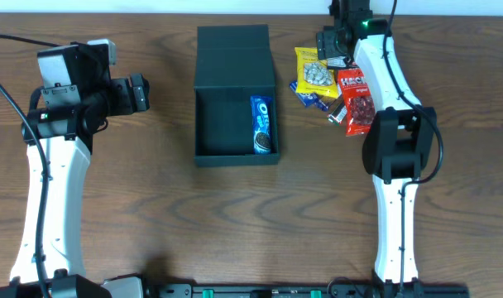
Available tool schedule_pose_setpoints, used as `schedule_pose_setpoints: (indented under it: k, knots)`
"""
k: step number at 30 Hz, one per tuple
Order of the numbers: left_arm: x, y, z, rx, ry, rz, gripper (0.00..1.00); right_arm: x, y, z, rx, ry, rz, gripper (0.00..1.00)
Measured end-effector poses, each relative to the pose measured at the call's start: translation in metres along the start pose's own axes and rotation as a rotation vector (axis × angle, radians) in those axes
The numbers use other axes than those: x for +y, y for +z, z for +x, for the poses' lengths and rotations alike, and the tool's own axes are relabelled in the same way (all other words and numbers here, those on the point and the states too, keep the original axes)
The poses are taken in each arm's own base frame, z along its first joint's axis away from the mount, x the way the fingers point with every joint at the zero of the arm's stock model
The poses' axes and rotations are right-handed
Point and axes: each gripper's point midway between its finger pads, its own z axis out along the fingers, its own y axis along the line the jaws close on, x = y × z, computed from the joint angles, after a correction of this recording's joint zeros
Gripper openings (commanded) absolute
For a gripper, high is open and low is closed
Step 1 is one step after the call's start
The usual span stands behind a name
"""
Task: Pack container
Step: 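Grasp the dark wrapped snack pack with the right gripper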
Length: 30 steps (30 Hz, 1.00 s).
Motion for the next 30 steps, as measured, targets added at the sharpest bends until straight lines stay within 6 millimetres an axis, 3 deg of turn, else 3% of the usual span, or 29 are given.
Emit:
schedule_pose_setpoints:
  k: [6,12,15,23,30]
  knots:
    - [0.002,0.0,0.0,-0.001,0.0,-0.013,0.95,-0.001,0.021,0.02,0.057,-0.005,0.015,0.82]
    - [0.003,0.0,0.0,-0.001,0.0,-0.02,0.95,-0.002,0.023,0.024,0.069,-0.005,0.021,0.72]
    - [0.003,0.0,0.0,-0.001,0.0,-0.021,0.95,-0.004,0.023,0.026,0.077,-0.007,0.027,0.57]
    - [0.003,0.0,0.0,0.0,0.0,-0.021,0.95,-0.005,0.021,0.026,0.085,-0.008,0.03,0.01]
    - [0.003,0.0,0.0,0.0,0.0,-0.021,0.95,-0.005,0.021,0.028,0.094,-0.002,0.032,0.01]
